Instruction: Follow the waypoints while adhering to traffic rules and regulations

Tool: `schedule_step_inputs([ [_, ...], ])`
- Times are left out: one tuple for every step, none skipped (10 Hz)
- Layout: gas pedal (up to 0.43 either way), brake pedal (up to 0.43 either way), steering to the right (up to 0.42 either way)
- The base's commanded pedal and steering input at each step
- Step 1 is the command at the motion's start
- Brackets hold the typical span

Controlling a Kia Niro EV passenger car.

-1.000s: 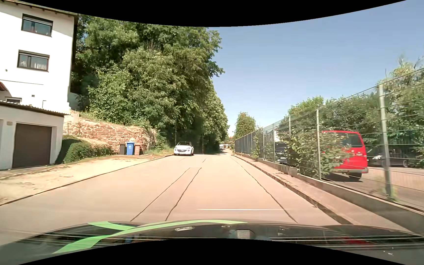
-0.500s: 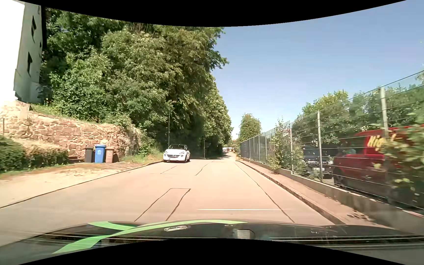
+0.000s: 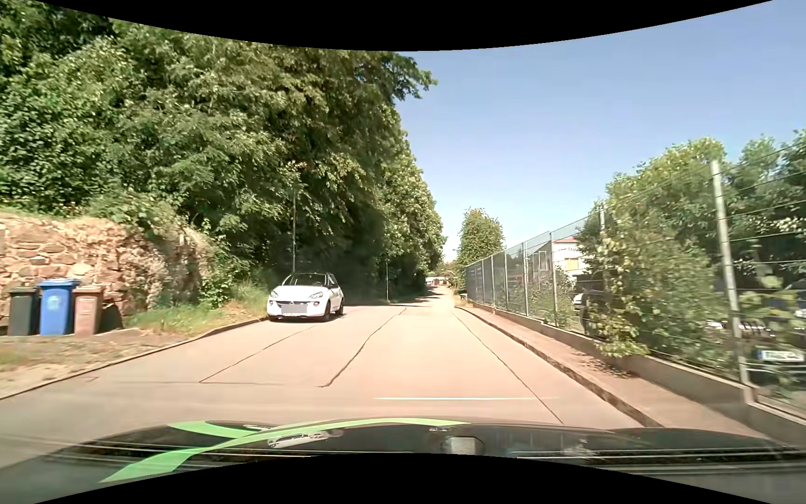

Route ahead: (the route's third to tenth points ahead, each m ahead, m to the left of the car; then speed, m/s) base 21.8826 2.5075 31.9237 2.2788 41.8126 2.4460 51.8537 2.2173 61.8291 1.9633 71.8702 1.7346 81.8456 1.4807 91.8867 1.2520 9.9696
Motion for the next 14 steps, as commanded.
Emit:
schedule_step_inputs([
  [0.138,0.0,-0.003],
  [0.13,0.0,-0.003],
  [0.118,0.0,-0.004],
  [0.118,0.0,-0.004],
  [0.118,0.0,-0.004],
  [0.118,0.0,-0.004],
  [0.118,0.0,-0.003],
  [0.118,0.0,0.0],
  [0.11,0.0,0.001],
  [0.11,0.0,0.003],
  [0.11,0.0,0.003],
  [0.11,0.0,0.003],
  [0.11,0.0,0.003],
  [0.11,0.0,0.002],
])
